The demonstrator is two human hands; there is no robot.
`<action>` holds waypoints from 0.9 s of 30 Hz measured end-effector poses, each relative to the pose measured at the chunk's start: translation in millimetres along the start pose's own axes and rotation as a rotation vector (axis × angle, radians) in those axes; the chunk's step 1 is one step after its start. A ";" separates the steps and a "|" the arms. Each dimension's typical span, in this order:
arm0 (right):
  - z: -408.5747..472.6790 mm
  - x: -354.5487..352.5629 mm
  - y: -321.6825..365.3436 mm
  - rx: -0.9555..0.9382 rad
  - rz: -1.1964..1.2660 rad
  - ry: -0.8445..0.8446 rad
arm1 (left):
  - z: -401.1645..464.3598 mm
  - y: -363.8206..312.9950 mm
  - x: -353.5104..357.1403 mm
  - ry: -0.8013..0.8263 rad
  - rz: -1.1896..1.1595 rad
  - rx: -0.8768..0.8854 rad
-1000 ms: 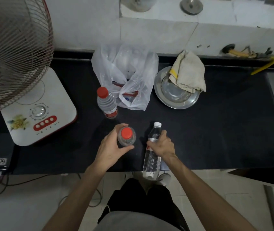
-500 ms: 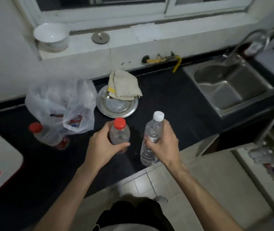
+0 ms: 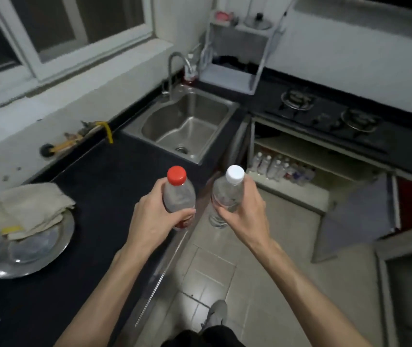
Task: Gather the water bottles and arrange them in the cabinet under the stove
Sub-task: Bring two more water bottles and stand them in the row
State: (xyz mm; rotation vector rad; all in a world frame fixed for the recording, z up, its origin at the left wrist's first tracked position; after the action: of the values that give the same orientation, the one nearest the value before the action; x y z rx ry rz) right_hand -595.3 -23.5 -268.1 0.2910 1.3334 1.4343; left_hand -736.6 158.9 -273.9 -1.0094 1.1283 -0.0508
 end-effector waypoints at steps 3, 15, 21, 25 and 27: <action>-6.7 -43.3 -18.2 0.052 -0.038 -0.133 | 26.2 -37.5 32.8 0.096 0.003 0.124; -12.9 -190.8 -111.8 0.240 -0.147 -0.445 | 87.6 -179.8 178.5 0.363 0.045 0.451; 43.9 -252.3 -181.5 0.258 -0.100 -0.480 | 137.8 -254.5 259.5 0.404 0.046 0.514; 92.6 -299.6 -223.8 0.265 -0.080 -0.465 | 178.4 -301.3 306.6 0.406 0.033 0.482; 114.6 -326.6 -246.2 0.275 -0.076 -0.459 | 200.3 -324.7 330.7 0.402 0.035 0.461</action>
State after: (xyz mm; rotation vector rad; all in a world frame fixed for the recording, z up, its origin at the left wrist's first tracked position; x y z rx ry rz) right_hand -257.9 -281.3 -277.5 0.6985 1.1418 1.0376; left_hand -285.0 -66.8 -277.7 -0.5762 1.4153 -0.4815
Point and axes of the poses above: each hand's wrist, its own z-axis towards the middle knuckle, its own x-axis out of the palm, y = z × x, the point moved 1 cm from there along z, towards the middle knuckle, and after that the axes turned 14 degrees about z, right-handed, at the moved point
